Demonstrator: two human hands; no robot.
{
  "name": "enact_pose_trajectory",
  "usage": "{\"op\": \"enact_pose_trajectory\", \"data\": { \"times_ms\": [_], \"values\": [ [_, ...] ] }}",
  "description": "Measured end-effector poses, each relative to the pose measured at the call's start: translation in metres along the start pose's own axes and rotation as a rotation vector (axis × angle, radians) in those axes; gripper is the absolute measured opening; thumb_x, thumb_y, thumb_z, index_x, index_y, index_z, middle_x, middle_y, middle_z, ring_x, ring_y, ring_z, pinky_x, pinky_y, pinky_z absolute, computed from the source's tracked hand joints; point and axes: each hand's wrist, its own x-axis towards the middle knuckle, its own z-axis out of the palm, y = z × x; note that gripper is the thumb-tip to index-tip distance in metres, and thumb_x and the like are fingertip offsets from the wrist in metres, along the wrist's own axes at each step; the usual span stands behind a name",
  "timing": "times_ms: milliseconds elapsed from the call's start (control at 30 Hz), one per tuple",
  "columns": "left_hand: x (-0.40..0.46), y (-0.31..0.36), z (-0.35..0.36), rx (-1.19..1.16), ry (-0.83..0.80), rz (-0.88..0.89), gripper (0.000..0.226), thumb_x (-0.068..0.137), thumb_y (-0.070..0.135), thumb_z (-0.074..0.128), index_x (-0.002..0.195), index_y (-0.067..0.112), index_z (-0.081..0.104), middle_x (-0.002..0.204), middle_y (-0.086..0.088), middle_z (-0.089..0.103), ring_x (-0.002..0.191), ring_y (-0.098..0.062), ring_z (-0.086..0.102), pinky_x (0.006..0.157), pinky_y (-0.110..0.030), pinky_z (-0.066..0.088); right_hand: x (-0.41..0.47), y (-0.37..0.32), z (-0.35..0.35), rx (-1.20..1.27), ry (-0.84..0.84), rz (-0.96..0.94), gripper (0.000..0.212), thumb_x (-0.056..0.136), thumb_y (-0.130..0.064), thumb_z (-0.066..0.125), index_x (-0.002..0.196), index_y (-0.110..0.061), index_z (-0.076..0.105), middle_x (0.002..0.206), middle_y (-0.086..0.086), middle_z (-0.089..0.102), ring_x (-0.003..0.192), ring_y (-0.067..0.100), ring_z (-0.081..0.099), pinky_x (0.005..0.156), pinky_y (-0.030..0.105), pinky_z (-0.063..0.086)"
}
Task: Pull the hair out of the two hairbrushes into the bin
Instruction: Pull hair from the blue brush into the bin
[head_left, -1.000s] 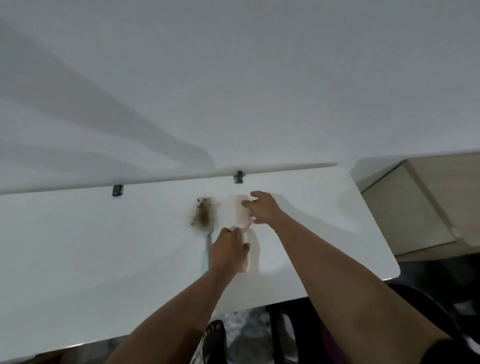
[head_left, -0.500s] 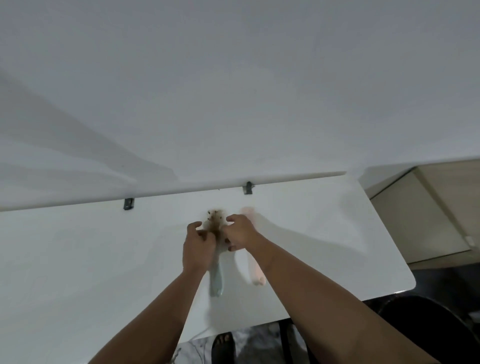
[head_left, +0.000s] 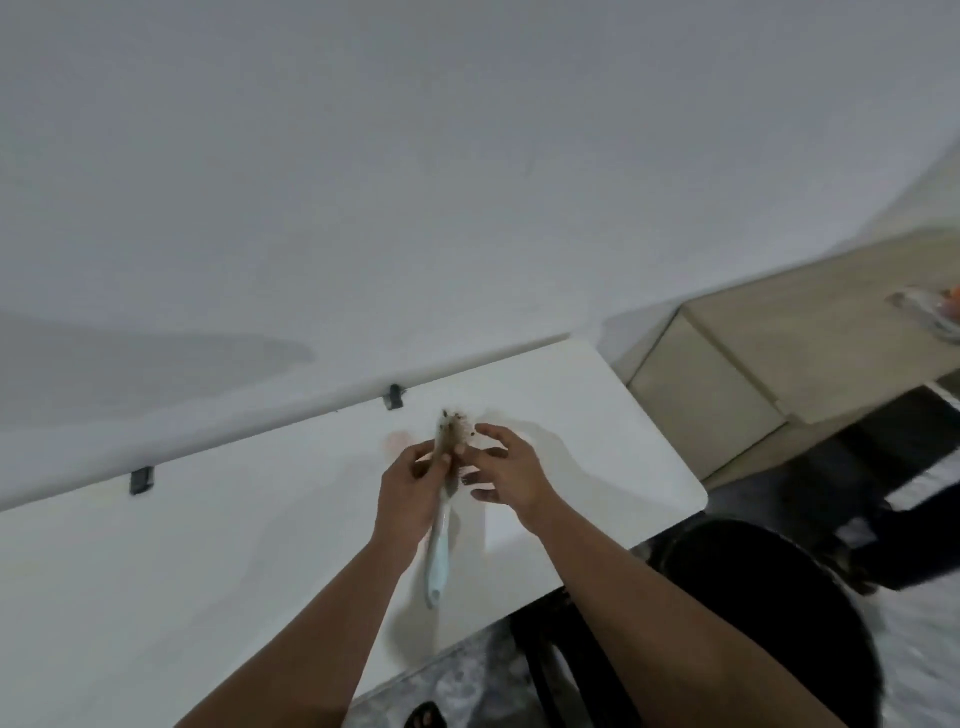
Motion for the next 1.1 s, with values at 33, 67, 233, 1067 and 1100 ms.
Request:
{"op": "enact_pose_trajectory", "data": {
  "times_ms": [33, 67, 233, 1067, 1100],
  "values": [
    [-0.006, 0.004, 0.024, 0.022, -0.076, 0.006, 0.008, 0.103, 0.027, 0.067, 0.106, 0.027, 0.074, 0.086, 0.01, 0.081, 0.08, -0.007, 0.077, 0.077, -0.024, 0.057, -0.01, 0.0, -0.027, 0.026, 0.074, -0.039, 0.052, 0.085, -0.033, 0.085, 0.131, -0.028, 0.063, 0.112, 0.011, 0.076, 0.08, 0.021, 0.076, 0.072, 0.035, 0.062],
    [-0.01, 0.005, 0.045, 0.04, -0.133, 0.015, 0.008, 0.103, 0.027, 0.067, 0.107, 0.025, 0.074, 0.086, 0.01, 0.082, 0.078, -0.003, 0.076, 0.075, -0.022, 0.056, -0.02, 0.0, -0.049, 0.05, 0.133, -0.07, 0.049, 0.086, -0.028, 0.084, 0.131, -0.026, 0.064, 0.112, 0.013, 0.076, 0.078, 0.022, 0.075, 0.068, 0.034, 0.062],
    [-0.051, 0.001, 0.158, 0.112, -0.437, 0.012, 0.015, 0.109, 0.026, 0.056, 0.117, 0.022, 0.067, 0.105, -0.008, 0.081, 0.087, -0.024, 0.078, 0.077, -0.037, 0.06, -0.072, 0.019, -0.167, 0.108, 0.387, -0.141, 0.022, 0.09, -0.006, 0.078, 0.112, -0.004, 0.077, 0.096, 0.023, 0.079, 0.069, 0.024, 0.074, 0.062, 0.03, 0.058],
    [-0.194, -0.1, 0.405, 0.523, -0.505, 0.047, 0.032, 0.112, 0.04, 0.041, 0.109, 0.019, 0.065, 0.088, -0.01, 0.077, 0.064, -0.02, 0.066, 0.044, -0.027, 0.047, -0.194, 0.157, -0.418, 0.08, 0.697, -0.081, 0.001, 0.086, -0.013, 0.083, 0.087, -0.013, 0.082, 0.079, 0.006, 0.081, 0.07, 0.021, 0.077, 0.076, 0.039, 0.066],
    [-0.193, -0.102, 0.404, 0.536, -0.489, 0.075, 0.033, 0.112, 0.039, 0.041, 0.107, 0.017, 0.064, 0.085, -0.009, 0.077, 0.061, -0.02, 0.066, 0.045, -0.028, 0.047, -0.195, 0.162, -0.425, 0.11, 0.708, -0.031, 0.001, 0.087, -0.012, 0.082, 0.087, -0.011, 0.082, 0.079, 0.009, 0.081, 0.07, 0.024, 0.078, 0.076, 0.042, 0.067]
  ]
}}
